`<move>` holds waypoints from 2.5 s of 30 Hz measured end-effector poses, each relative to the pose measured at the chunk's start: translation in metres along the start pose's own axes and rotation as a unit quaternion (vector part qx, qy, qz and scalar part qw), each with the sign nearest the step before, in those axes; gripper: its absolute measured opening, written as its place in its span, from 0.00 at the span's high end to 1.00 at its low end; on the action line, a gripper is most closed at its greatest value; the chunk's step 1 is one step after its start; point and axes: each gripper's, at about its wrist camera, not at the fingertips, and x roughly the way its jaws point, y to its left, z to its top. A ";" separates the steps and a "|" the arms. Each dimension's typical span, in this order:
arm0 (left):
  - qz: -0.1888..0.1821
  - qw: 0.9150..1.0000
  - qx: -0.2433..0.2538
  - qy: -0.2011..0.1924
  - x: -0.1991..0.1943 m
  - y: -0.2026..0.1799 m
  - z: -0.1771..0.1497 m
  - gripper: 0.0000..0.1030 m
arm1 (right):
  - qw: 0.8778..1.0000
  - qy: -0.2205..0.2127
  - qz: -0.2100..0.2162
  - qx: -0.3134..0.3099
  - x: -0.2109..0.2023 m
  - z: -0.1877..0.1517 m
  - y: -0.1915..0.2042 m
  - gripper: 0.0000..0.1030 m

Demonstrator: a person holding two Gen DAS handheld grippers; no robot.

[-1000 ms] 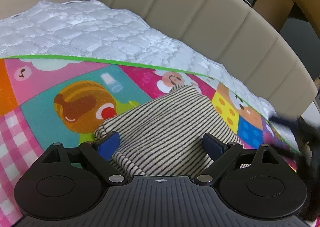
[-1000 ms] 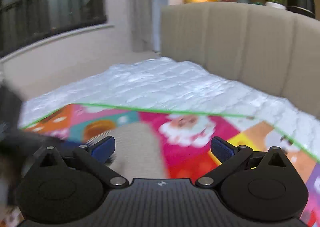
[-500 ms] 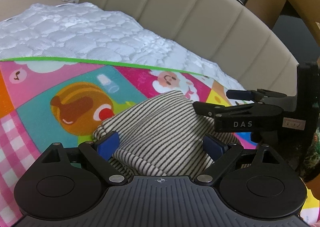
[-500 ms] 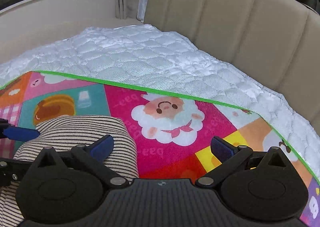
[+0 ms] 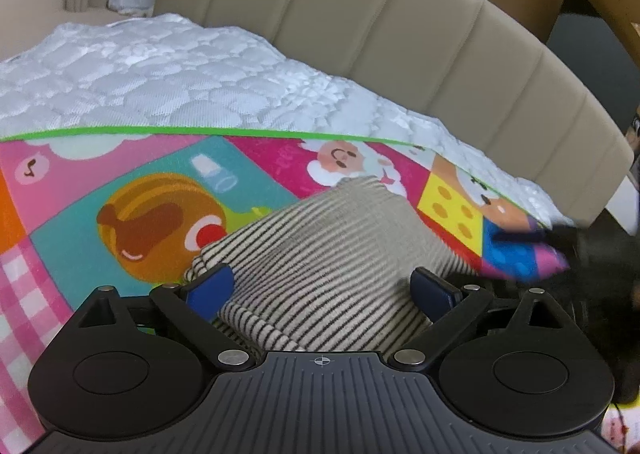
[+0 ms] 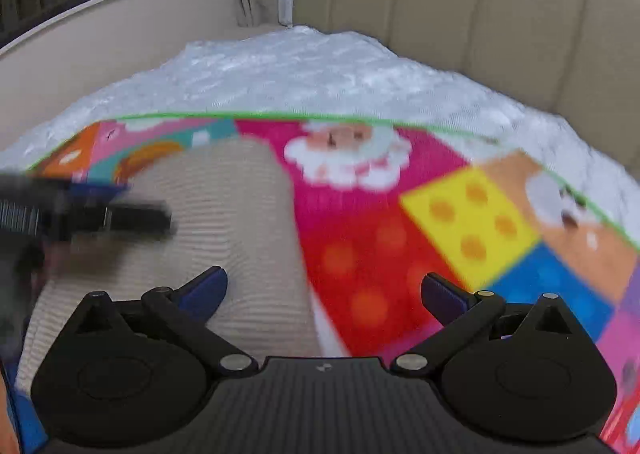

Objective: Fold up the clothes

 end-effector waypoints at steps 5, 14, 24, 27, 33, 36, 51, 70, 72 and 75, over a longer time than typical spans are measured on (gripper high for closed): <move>0.038 0.999 -0.036 0.000 -0.032 -0.012 0.008 0.12 | 1.000 -0.010 -0.007 0.006 -0.007 -0.005 0.002 0.01; 0.041 0.980 -0.186 0.051 -0.060 -0.006 -0.040 0.09 | 1.000 0.007 0.014 0.016 -0.015 -0.011 -0.005 0.00; -0.013 0.981 -0.182 0.061 -0.035 -0.008 -0.049 0.31 | 0.998 -0.010 0.049 -0.026 -0.023 0.028 0.020 0.47; -0.019 0.981 -0.185 0.064 -0.036 -0.005 -0.051 0.33 | 0.997 -0.021 0.060 -0.037 -0.022 0.045 0.031 0.47; -0.022 0.980 -0.185 0.071 -0.034 -0.002 -0.053 0.32 | 0.997 0.017 0.021 -0.066 0.024 0.039 0.042 0.28; -0.024 0.980 -0.185 0.073 -0.032 -0.001 -0.053 0.30 | 0.998 0.030 0.045 -0.027 0.020 0.046 0.028 0.25; -0.030 0.986 -0.148 0.063 -0.032 -0.020 -0.044 0.05 | 0.976 0.016 0.182 0.119 0.003 0.009 -0.051 0.11; 0.039 0.990 -0.114 0.075 -0.010 -0.046 -0.054 0.00 | 0.975 0.036 0.191 0.107 0.027 -0.002 -0.040 0.07; 0.040 0.990 -0.113 0.074 -0.009 -0.047 -0.054 0.00 | 0.975 0.038 0.191 0.103 0.025 -0.002 -0.040 0.07; 0.041 0.991 -0.109 0.072 -0.010 -0.048 -0.056 0.00 | 0.976 0.038 0.189 0.103 0.025 -0.002 -0.038 0.07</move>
